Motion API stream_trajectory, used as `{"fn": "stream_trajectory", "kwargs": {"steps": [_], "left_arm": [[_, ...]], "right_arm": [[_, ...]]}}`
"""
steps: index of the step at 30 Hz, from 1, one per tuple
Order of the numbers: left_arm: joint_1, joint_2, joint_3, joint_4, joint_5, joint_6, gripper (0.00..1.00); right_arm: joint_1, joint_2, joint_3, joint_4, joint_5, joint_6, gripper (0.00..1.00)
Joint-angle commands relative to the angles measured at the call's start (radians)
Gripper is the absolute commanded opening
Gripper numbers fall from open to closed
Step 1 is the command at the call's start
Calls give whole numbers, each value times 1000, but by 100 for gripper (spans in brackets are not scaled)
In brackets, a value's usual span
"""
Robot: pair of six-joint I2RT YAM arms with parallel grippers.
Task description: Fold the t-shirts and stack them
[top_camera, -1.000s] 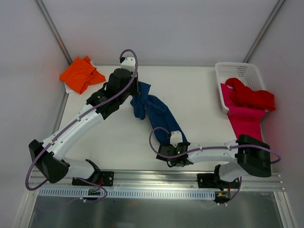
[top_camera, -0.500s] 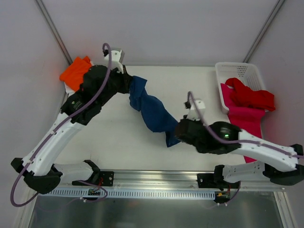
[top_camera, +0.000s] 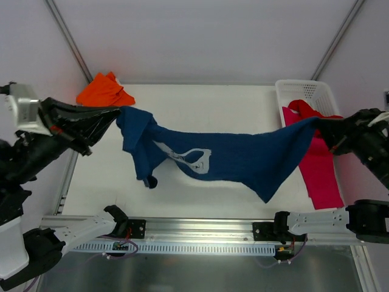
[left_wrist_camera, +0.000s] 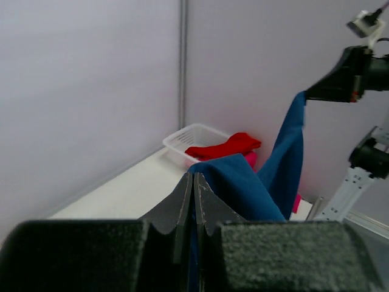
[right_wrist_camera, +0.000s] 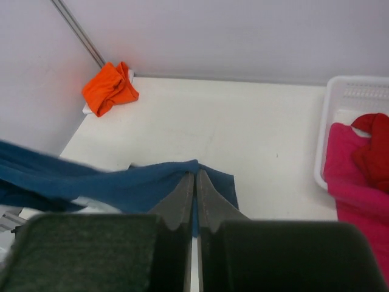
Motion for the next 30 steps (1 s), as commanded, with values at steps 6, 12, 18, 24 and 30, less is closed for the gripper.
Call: {"fn": "stream_trajectory", "kwargs": {"steps": [6,12,18,24,30], "left_arm": [[0,-62,146,-36,255,-9,0],[0,-100,16,-34,226,-3,3],[1,-43,-191,41,140,-13,4],[16,136,-363,154,77,2,1],[99,395,-428,231,109,-105,8]], "right_arm": [[1,-62,96,-23,-83,-223,0],[1,-237,-80,158,-92,-217,0],[1,-285,-333,236,65,-169,0],[1,-162,-496,238,288,-67,0],[-134,-62,-593,238,212,10,0]]}}
